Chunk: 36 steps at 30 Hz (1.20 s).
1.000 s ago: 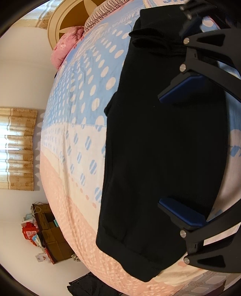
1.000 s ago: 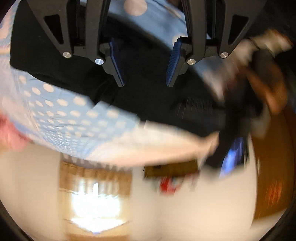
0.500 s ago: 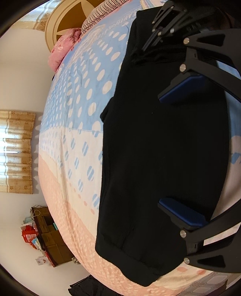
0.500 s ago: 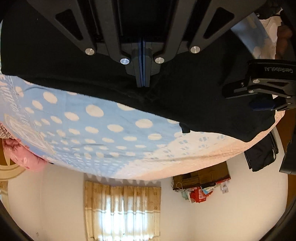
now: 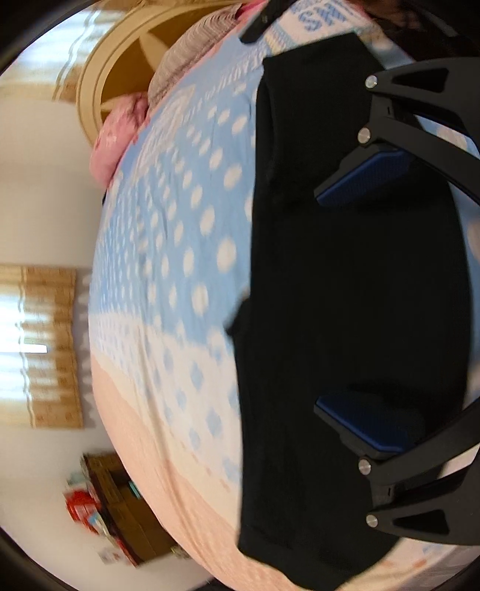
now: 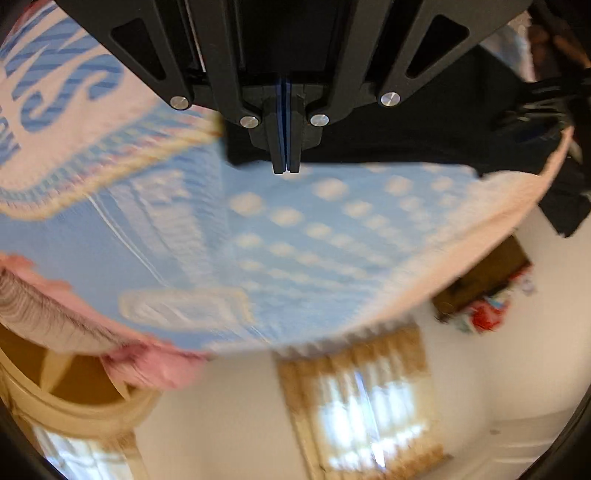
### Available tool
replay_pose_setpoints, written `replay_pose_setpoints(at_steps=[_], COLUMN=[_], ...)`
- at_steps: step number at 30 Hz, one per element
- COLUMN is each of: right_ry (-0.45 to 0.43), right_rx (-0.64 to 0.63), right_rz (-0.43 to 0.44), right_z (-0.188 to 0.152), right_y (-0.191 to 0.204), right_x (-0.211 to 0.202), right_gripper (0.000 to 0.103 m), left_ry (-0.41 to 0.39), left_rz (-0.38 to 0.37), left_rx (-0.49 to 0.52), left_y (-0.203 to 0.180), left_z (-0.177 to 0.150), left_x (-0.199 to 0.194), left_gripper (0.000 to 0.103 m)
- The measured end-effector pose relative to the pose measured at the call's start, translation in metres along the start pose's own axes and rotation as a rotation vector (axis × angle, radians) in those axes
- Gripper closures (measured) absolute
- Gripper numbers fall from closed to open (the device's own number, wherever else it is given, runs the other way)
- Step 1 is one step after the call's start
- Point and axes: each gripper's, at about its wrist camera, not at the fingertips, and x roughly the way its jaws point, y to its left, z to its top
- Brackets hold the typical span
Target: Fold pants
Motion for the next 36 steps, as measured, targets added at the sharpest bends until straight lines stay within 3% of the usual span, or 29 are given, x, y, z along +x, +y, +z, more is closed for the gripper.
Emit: replay_pose_setpoints(at_steps=[2,7,9,12,16,21,23,26,29,34,35,36], right_ry=[0.048,-0.01,-0.09,-0.129,-0.098,-0.03,0.002,0.021,0.016,0.035,0.039,0.045], right_rx=[0.047,0.033,0.027,-0.027,-0.118,-0.203,-0.205,-0.214,-0.193,-0.119,-0.11,-0.102], right_rz=[0.01,-0.025,0.025,0.131,0.296,0.404,0.427,0.422,0.404,0.4,0.403,0.408], right_z=[-0.011,-0.013,-0.009,-0.004,-0.011,-0.028,-0.035,-0.039,-0.039,-0.035,-0.035,-0.035], right_y=[-0.009,0.001,0.012,0.044,0.101,0.149,0.157,0.158,0.15,0.136,0.135,0.134], right_x=[0.019,0.006,-0.011,-0.025,-0.025,-0.012,-0.007,-0.01,-0.014,-0.015,-0.014,-0.014], right_gripper=[0.1,0.1,0.1,0.1,0.099,0.099,0.099,0.099,0.099,0.099,0.099,0.099], left_ry=[0.001,0.039,0.043,-0.001,-0.041,-0.117,-0.139,-0.12,-0.084,-0.082,-0.082,-0.086], left_rz=[-0.028,-0.001,0.015,0.059,0.183,0.425,0.468,0.473,0.45,0.488,0.483,0.477], left_rx=[0.03,0.122,0.139,0.112,-0.016,-0.347,-0.482,-0.591,-0.676,-0.626,-0.623,-0.621], left_y=[-0.018,-0.054,-0.052,-0.031,0.029,0.138,0.171,0.197,0.213,0.199,0.198,0.197], left_z=[0.002,-0.001,-0.001,0.003,0.005,-0.016,-0.031,-0.043,-0.049,-0.043,-0.042,-0.04], left_x=[0.004,0.024,0.024,0.011,-0.005,-0.05,-0.066,-0.067,-0.055,-0.044,-0.043,-0.044], left_gripper=[0.0,0.0,0.0,0.0,0.0,0.0,0.0,0.002,0.011,0.013,0.016,0.028])
